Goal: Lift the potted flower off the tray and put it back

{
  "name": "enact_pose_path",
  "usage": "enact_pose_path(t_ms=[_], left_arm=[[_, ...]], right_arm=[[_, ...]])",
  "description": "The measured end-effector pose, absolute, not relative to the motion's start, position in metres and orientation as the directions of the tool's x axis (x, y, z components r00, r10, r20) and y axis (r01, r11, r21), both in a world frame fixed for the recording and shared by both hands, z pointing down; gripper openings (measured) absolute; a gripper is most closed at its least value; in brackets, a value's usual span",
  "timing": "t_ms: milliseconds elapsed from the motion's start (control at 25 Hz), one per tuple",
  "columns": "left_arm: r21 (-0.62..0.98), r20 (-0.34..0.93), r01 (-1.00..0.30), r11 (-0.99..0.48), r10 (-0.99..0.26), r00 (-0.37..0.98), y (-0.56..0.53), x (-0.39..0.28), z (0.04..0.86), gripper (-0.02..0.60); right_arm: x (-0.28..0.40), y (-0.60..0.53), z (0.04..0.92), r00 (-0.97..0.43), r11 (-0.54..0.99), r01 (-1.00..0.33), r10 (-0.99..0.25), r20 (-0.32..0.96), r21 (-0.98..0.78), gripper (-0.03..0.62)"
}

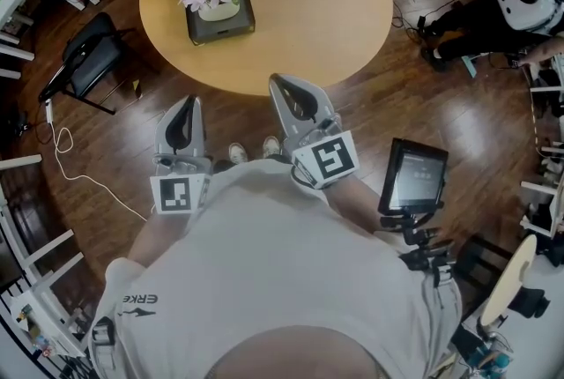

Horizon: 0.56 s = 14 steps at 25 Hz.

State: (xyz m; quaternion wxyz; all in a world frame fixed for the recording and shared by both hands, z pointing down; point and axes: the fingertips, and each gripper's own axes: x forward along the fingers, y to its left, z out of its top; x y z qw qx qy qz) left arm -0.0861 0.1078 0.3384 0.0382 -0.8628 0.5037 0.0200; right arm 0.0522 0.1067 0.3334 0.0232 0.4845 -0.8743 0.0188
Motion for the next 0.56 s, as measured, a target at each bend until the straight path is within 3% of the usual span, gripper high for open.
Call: enact_pose_path(t_ms=[560], left_arm=[[-0.056, -0.043, -0.861, -0.505, -0.860, 0.508, 0.091, -0.075, 0.335, 0.002]], right_arm=[[0.060, 0.090, 0.326, -0.523, 0.524, -0.852, -0.851, 0.049, 0.008, 0.012]])
